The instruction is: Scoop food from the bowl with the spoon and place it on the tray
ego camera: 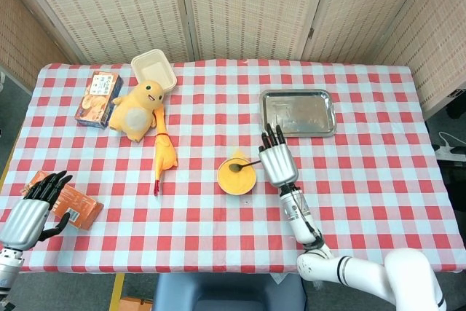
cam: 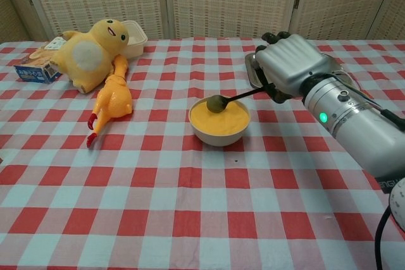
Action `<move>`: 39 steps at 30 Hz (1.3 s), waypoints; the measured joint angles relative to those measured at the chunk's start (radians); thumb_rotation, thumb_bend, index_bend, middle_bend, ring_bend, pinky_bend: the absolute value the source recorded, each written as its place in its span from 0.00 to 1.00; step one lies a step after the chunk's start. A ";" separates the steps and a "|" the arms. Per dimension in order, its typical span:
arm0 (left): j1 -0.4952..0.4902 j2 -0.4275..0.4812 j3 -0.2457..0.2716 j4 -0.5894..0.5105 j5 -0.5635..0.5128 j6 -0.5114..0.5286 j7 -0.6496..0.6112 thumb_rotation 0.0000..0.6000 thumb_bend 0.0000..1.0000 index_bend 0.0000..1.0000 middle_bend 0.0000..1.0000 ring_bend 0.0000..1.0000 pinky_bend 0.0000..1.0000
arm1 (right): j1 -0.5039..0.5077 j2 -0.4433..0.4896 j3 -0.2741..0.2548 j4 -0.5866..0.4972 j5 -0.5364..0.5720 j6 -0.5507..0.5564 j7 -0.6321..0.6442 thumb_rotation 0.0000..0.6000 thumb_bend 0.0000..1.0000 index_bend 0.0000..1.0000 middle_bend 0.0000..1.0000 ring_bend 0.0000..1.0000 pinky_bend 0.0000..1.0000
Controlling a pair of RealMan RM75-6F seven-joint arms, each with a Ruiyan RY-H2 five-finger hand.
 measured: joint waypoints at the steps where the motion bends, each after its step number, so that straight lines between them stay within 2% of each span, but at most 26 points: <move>1: 0.000 0.000 0.000 0.001 -0.002 -0.002 0.001 1.00 0.44 0.00 0.00 0.00 0.14 | 0.003 -0.008 0.000 0.020 0.002 -0.008 0.002 1.00 0.50 0.88 0.22 0.01 0.12; 4: -0.002 -0.003 -0.001 0.001 -0.007 -0.007 0.005 1.00 0.44 0.00 0.00 0.00 0.14 | 0.008 -0.028 -0.006 0.061 0.002 -0.026 0.014 1.00 0.50 0.88 0.22 0.01 0.12; 8: -0.002 -0.008 -0.003 0.002 -0.014 -0.010 0.017 1.00 0.44 0.00 0.00 0.00 0.14 | 0.002 -0.024 -0.024 0.055 -0.003 -0.041 0.022 1.00 0.51 0.88 0.22 0.01 0.12; 19: 0.002 -0.010 0.001 -0.002 -0.004 0.002 0.027 1.00 0.44 0.00 0.00 0.00 0.14 | -0.026 0.052 -0.036 -0.116 0.034 -0.056 -0.023 1.00 0.51 0.88 0.22 0.01 0.12; 30: 0.004 -0.005 0.001 -0.003 0.001 0.009 0.015 1.00 0.44 0.00 0.00 0.00 0.14 | -0.039 0.083 -0.020 -0.175 0.026 -0.007 -0.005 1.00 0.51 0.87 0.22 0.01 0.12; 39: 0.004 -0.009 0.001 -0.004 -0.001 0.006 0.028 1.00 0.44 0.00 0.00 0.00 0.14 | -0.057 0.118 -0.041 -0.260 0.017 0.003 0.006 1.00 0.51 0.87 0.22 0.01 0.12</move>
